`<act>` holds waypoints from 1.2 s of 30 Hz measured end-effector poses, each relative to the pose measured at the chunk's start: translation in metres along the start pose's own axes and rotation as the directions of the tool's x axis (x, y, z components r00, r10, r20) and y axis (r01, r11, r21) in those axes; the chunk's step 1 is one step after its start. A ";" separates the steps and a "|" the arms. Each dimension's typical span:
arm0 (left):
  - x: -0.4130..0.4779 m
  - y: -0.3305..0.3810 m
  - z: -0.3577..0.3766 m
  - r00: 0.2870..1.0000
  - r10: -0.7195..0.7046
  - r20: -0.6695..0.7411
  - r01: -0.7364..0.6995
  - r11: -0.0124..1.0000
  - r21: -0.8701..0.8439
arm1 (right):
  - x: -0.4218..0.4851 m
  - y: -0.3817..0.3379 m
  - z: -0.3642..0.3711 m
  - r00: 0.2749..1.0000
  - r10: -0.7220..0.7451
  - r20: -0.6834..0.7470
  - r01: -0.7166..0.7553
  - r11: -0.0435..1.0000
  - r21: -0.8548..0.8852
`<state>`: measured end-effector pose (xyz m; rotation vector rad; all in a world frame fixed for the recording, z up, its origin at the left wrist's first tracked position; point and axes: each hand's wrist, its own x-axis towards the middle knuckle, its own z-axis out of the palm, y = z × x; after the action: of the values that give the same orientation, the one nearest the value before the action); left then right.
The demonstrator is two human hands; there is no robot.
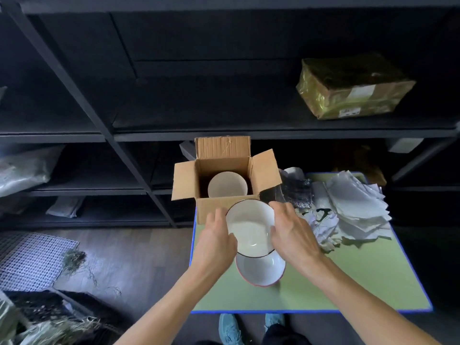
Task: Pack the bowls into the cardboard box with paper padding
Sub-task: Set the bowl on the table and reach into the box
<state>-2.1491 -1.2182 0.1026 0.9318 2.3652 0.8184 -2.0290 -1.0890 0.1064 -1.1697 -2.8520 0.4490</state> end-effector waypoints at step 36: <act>0.011 -0.010 0.024 0.974 0.222 0.038 -0.208 0.822 0.530 | -0.012 0.009 0.026 0.996 -0.084 0.002 0.083 0.980 -0.182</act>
<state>-2.1460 -1.2073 0.0767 1.4359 2.5917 0.2303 -2.0174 -1.0977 0.0798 -1.0659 -2.9764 0.1840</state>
